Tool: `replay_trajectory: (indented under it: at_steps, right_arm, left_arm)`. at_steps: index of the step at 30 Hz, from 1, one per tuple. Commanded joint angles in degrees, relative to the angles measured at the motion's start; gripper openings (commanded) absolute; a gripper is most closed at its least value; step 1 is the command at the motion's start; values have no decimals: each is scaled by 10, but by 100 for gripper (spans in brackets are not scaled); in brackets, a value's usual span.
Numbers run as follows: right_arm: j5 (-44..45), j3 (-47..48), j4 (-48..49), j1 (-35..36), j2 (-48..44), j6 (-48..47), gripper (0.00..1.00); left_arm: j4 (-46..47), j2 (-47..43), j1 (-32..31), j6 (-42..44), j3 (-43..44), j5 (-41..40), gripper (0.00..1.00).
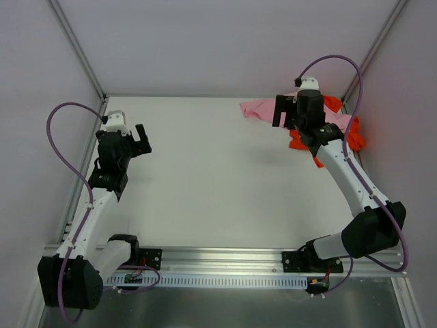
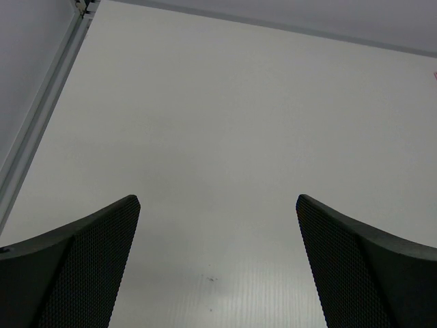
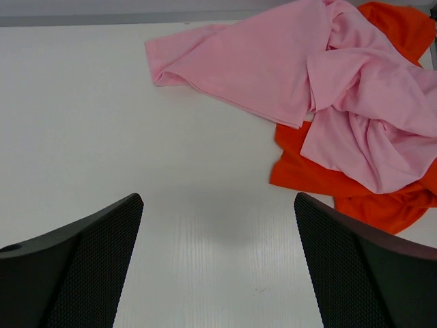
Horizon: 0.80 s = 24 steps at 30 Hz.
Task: Fold and stack the t-shirts
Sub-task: Grab crumpled tshirt from the corner of the board with the right arm
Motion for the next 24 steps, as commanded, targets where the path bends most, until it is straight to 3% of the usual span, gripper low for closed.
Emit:
replay_trajectory:
  at_steps: [1, 8, 18, 22, 24]
  right_arm:
    - [22, 22, -32, -1, -20, -8, 96]
    - [41, 6, -65, -1, -32, 19, 96]
    - [55, -23, -108, -1, -55, 49, 96]
    - [104, 31, -154, -13, 22, 61, 96]
    - [98, 110, -213, -41, 71, 102, 96]
  left_arm:
    - [5, 4, -1, -8, 18, -3, 99]
    - [-5, -3, -1, -11, 20, 78, 99]
    - [-1, -22, -1, -3, 14, 78, 99]
    - [1, -17, -1, 5, 17, 73, 99]
    - [-1, -17, -1, 6, 20, 71, 99]
